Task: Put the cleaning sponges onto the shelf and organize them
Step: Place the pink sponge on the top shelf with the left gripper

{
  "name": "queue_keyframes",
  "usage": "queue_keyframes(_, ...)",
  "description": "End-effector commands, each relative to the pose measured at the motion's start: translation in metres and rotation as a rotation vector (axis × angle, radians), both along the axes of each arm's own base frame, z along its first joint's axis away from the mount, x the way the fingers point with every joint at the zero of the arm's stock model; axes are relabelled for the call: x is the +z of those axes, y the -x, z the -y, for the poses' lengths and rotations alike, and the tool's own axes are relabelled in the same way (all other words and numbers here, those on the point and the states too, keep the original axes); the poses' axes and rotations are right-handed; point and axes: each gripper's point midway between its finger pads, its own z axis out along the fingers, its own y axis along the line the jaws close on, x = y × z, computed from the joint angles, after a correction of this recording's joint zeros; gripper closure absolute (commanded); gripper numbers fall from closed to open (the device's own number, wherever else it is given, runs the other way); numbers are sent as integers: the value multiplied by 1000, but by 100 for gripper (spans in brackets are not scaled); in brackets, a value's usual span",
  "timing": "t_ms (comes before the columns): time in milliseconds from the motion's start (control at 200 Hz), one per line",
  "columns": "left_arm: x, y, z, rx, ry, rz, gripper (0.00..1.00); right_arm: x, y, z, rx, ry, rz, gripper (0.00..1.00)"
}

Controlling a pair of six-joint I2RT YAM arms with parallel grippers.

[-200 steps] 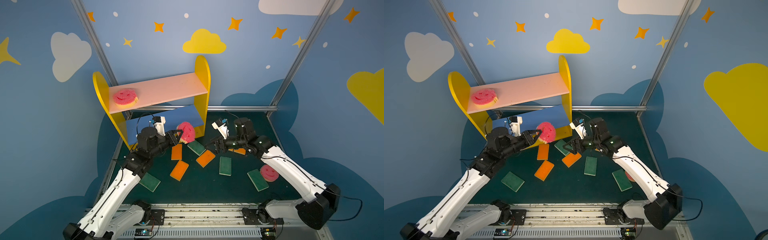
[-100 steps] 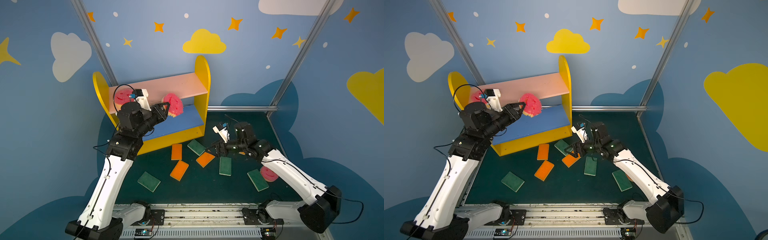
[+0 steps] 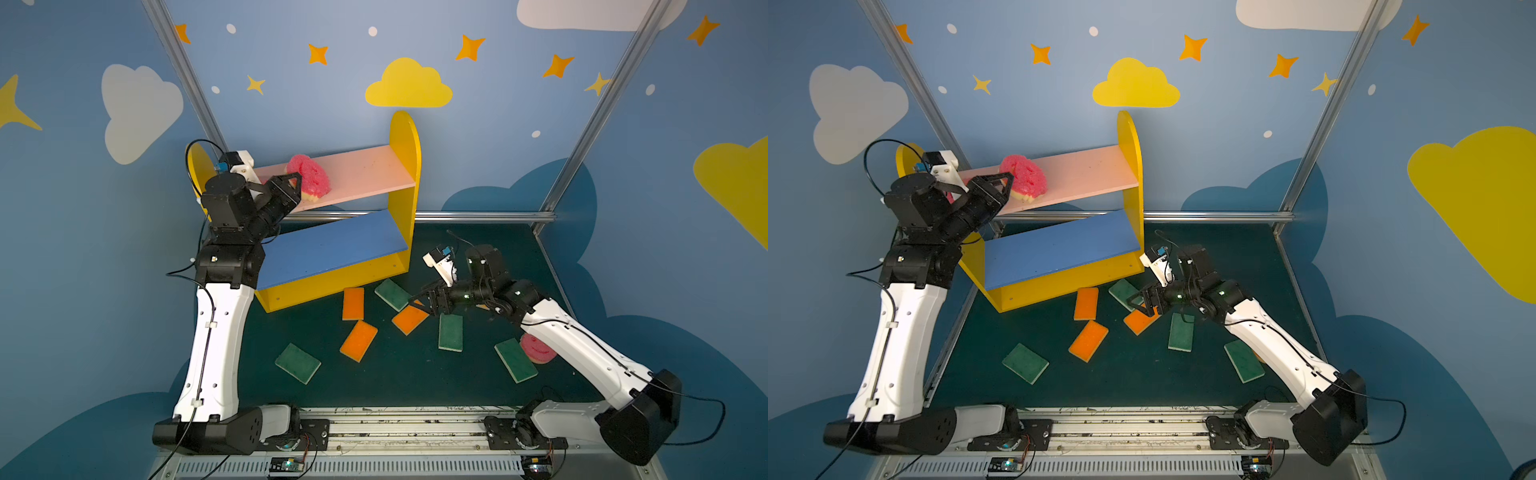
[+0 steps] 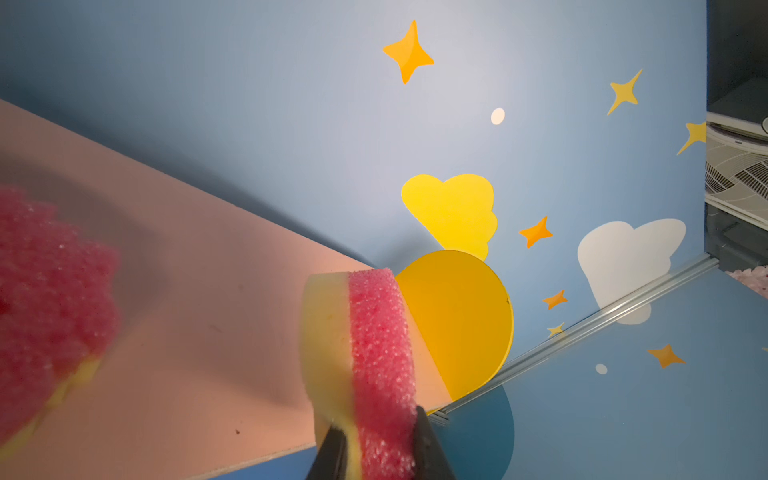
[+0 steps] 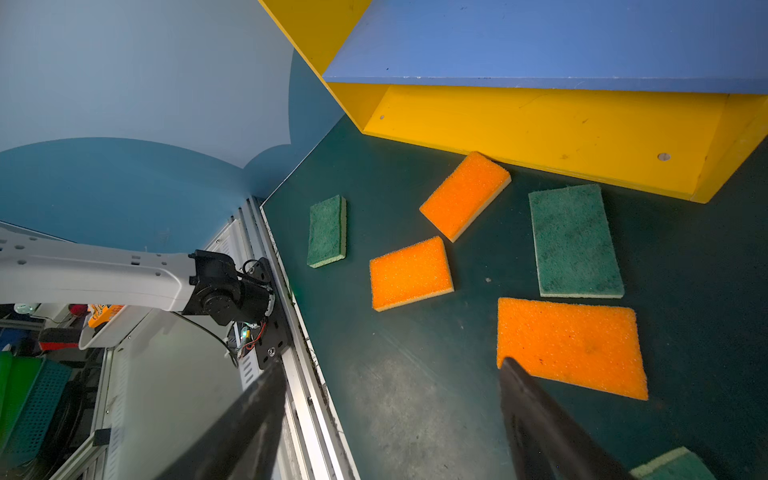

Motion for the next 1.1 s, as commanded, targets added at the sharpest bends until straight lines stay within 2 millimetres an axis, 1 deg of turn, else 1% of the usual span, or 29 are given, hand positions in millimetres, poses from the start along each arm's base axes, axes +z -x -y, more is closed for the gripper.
queue_keyframes(0, 13, -6, -1, -10, 16, 25, 77, -2, -1, -4, 7, -3, 0, 21)
queue_keyframes(110, 10, -19, -3, -7, 15, 11, 78, -5, -1, -5, 7, 6, -2, 21)
queue_keyframes(305, -10, -41, -8, 2, 6, -46, 76, -7, -1, -4, 4, 15, 0, 21)
queue_keyframes(395, -19, -46, -8, 2, 5, -67, 73, -7, -1, -4, 3, 16, 1, 21)
queue_keyframes(466, -24, -48, -9, 2, 0, -76, 68, -7, -2, -5, 2, 16, 3, 21)
queue_keyframes(486, -26, -46, -4, -26, -1, -79, 66, -7, -2, -5, 1, 18, 4, 21)
queue_keyframes(591, -32, -45, -4, -28, -18, -100, 58, -8, -3, -6, 2, 17, 1, 21)
queue_keyframes(761, -42, -39, -6, -18, -54, -131, 43, -10, -2, -7, 8, 17, -7, 21)
queue_keyframes(781, -43, -39, -11, 11, -62, -134, 41, -11, -2, -8, 9, 18, -10, 21)
queue_keyframes(841, -45, -36, -13, 20, -74, -139, 36, -10, -1, -8, 11, 17, -7, 21)
queue_keyframes(1096, -48, -27, -13, 28, -93, -149, 25, -11, 0, -10, 19, 17, -9, 21)
